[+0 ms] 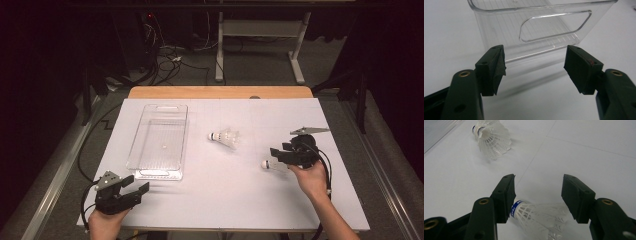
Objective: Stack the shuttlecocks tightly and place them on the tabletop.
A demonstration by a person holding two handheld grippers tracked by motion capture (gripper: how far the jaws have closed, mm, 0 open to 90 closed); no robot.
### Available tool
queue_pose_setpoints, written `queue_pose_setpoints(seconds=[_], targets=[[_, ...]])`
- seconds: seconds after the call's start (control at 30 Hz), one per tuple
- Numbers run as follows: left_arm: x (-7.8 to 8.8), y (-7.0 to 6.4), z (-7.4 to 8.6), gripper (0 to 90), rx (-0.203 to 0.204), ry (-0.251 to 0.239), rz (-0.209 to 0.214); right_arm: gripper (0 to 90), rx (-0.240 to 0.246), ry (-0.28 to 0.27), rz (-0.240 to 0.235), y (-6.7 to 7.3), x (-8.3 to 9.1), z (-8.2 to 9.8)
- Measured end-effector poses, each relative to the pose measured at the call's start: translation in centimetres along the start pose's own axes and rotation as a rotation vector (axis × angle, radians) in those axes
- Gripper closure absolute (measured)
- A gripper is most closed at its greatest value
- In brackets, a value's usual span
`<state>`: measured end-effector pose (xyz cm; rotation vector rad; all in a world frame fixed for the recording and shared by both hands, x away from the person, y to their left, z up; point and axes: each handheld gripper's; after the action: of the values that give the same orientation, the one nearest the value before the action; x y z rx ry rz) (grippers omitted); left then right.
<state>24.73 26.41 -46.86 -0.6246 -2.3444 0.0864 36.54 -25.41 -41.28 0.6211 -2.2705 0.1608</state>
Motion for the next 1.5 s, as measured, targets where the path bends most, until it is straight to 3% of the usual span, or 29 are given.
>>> queue_pose_setpoints(seconds=[1.5], targets=[[0.0, 0.0, 0.0, 33.7, -0.003, 0.003, -0.001, 46.8, -0.063, 0.001, -0.015, -1.2, 2.3, 4.2]])
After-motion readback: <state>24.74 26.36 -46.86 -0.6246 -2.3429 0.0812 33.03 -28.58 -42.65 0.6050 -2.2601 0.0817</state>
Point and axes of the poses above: each handheld gripper's, and its own axes: x roughly backward along the jaws, z roughly out of its underside, y roughly to its left, and after that the axes turned 2 degrees about x, right-handed
